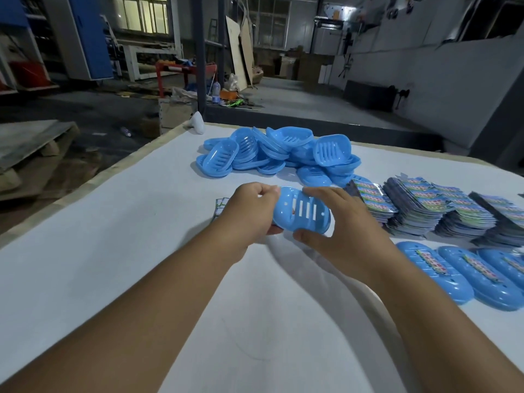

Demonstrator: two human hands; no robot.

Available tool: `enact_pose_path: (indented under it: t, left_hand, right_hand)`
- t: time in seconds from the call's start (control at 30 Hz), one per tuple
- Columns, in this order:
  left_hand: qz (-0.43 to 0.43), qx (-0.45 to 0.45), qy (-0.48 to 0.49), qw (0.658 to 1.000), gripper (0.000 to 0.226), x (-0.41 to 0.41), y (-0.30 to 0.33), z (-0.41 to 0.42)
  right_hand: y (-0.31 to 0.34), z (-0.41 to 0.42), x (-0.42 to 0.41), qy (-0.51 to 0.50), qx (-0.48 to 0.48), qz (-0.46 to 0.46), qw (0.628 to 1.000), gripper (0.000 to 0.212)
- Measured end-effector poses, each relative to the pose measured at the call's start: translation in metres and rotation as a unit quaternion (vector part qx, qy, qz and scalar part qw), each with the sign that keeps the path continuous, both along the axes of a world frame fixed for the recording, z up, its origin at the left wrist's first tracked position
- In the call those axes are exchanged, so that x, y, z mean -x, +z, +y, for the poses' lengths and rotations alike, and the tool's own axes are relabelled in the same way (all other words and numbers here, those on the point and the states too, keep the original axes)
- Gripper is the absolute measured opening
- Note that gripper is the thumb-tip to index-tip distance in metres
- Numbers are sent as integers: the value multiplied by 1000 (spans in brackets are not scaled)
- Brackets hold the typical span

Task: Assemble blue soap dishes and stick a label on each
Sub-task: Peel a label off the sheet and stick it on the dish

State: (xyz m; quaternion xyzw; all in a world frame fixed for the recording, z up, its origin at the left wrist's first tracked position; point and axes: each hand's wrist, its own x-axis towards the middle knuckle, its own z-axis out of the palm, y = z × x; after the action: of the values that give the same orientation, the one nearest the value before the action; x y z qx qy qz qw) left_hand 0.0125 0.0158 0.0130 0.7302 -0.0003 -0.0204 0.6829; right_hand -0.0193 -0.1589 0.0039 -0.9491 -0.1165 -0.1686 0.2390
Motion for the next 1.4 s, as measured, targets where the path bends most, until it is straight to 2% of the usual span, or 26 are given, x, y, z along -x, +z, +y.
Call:
enact_pose_path:
  t: [0.07,0.13,0.2,0.27,0.37,0.47,0.6,0.73,0.97,1.17,1.33,1.4]
  left_hand:
    - [6,-18,-1,1000,24,1,-1,5]
    - [-40,-113,17,993,30,1,-2,13]
    - [-139,-263,62,953,30,1,-5,22]
    - [-190,-376,101,901,25,1,-3,32]
    - [-149,-480,140,853,26,-4,5,47]
    - [-69,-566,136,810,39,-6,9,61]
    - [-2,-577,91,811,57,-4,10,68]
    - [-1,-577,63,814,67,-1,13,67]
    - [-14,-536,66,841,67,2,17,65]
    - [-23,-513,99,852,52,-6,14,68]
    - [-69,-564,147,809,27,-9,11,72]
    - [-105,-532,160,825,18,-9,10,71]
  right_hand:
    - [2,0,1,4,7,21,1000,75]
    - [6,-2,3,9,-3,46,999,75]
    - [7,-6,3,5,5,65,998,73]
    - [4,-10,4,-2,18,85,996,69]
    - [2,-11,5,-9,8,127,992,67]
    - [0,-12,4,-1,-22,164,986,66]
    - [1,-12,4,-2,-10,159,987,75]
    - [1,-10,4,0,-11,141,990,78]
    - [-2,-10,3,2,-3,120,993,74]
    - [-1,-9,4,3,-4,114,993,69]
    - [-3,-8,4,-2,-5,101,995,64]
    - [-4,-6,4,-6,-18,82,996,58]
